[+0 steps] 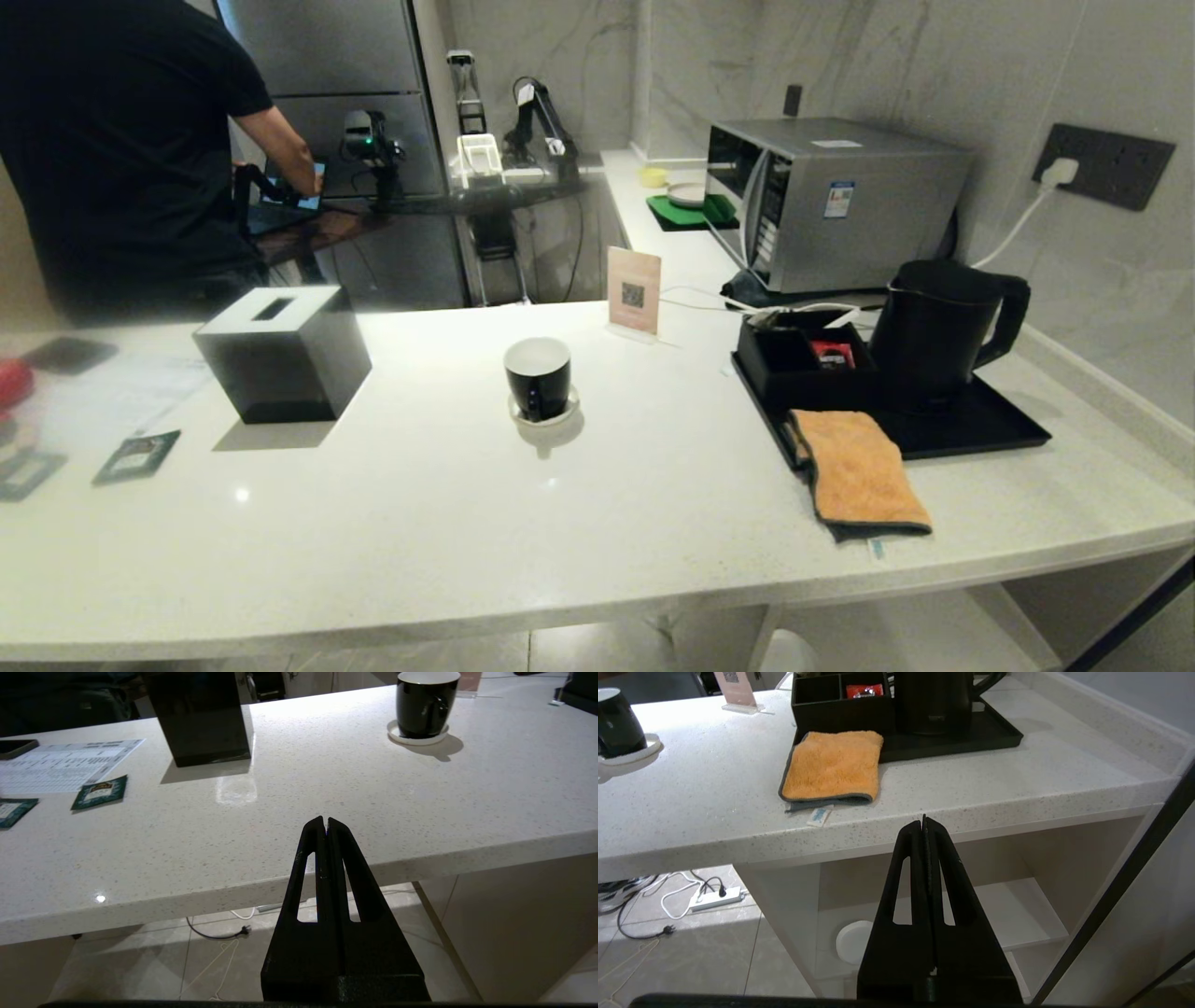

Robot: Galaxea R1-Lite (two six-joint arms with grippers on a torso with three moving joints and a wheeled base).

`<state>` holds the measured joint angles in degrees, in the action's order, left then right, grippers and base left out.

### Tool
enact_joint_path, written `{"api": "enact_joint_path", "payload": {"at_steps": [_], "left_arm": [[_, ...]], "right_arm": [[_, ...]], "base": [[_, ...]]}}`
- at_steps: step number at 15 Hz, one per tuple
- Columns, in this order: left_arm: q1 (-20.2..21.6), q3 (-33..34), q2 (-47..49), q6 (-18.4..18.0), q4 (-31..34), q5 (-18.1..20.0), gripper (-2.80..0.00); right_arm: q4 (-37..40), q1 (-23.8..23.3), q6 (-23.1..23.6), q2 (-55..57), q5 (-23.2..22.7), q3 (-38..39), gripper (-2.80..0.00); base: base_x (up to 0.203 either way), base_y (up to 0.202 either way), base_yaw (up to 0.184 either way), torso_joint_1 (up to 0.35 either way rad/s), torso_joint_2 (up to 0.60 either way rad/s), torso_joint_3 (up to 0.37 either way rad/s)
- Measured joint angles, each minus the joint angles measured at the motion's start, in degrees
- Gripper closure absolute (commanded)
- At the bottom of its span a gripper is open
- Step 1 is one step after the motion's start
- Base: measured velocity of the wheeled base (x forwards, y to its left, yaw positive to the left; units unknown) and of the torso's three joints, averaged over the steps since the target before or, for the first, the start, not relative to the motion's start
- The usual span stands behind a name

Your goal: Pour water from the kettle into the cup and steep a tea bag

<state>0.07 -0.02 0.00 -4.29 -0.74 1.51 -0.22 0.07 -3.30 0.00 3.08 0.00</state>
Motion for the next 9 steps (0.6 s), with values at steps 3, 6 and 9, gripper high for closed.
{"api": "enact_joint_path", "payload": {"at_steps": [3, 6, 9], "left_arm": [[0.0, 0.0, 0.0, 0.1, 0.0, 0.0, 0.00], [0.0, 0.0, 0.0, 0.1, 0.0, 0.0, 0.00], [0.0, 0.0, 0.0, 0.2, 0.0, 0.0, 0.00]], "right_arm": [[0.0, 0.0, 0.0, 0.0, 0.0, 0.0, 0.00], [0.2, 0.0, 0.9, 0.0, 0.0, 0.0, 0.00], [0.3, 0.0, 1.1, 0.0, -0.1, 0.0, 0.00]], "base": [[0.000, 0.000, 0.000, 0.000, 0.00, 0.000], [0.000, 0.000, 0.000, 0.000, 0.00, 0.000], [0.000, 0.000, 0.000, 0.000, 0.00, 0.000]]}}
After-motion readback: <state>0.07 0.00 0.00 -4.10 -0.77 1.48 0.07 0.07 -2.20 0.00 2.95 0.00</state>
